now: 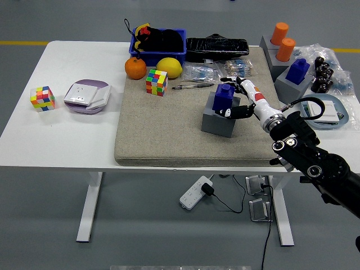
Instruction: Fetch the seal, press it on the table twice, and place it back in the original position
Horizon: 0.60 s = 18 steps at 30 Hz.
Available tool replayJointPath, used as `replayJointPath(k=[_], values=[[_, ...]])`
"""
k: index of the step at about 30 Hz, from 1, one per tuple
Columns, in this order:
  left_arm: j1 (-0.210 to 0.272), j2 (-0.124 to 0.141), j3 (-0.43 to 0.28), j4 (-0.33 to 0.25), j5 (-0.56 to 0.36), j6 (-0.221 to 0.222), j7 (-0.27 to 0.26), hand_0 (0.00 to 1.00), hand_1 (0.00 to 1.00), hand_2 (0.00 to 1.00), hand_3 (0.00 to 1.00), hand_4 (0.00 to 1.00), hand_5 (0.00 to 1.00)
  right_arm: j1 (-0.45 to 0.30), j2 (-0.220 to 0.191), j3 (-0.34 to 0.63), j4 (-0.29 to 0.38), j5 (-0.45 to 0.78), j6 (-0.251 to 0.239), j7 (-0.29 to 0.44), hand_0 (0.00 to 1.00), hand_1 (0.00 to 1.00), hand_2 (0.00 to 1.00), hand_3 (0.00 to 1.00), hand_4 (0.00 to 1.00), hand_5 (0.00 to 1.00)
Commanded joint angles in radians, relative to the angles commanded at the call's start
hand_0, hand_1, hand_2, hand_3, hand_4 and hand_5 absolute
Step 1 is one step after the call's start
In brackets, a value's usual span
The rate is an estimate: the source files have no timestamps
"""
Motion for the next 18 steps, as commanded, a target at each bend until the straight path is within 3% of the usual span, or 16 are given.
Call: replayJointPath(k=[10,11,17,18], values=[[0.003,0.002,0.003,0.0,0.0,0.0,0.0,0.831,0.796,0.757,0.815,0.743,0.329,-0.007,-0.003,0.003,0.003,0.001,0.001,-0.001,0.936,0.884,0.833,0.846,0.992,0.002],[0.003,0.002,0.004,0.0,0.0,0.0,0.0,0.831,0.796,0.757,0.815,0.743,0.33,-0.008,-0.003,0.005,0.004,0.001,-0.001,0.0,0.973,0.925,0.909,0.919,0.998,0.014],[0.005,0.0,0.004,0.0,0.0,-0.001,0.0,0.831,0.796,0.757,0.815,0.743,0.33,-0.014,-0.005,0.018,0.011,0.006,-0.006,0.007,0.973,0.925,0.909,0.919,0.998,0.014],[0.006,0.0,0.004,0.0,0.0,-0.001,0.0,0.831,0.796,0.757,0.815,0.743,0.33,-0.015,-0.006,0.021,0.013,0.008,-0.005,0.008,0.997,0.955,0.954,0.975,0.998,0.152]])
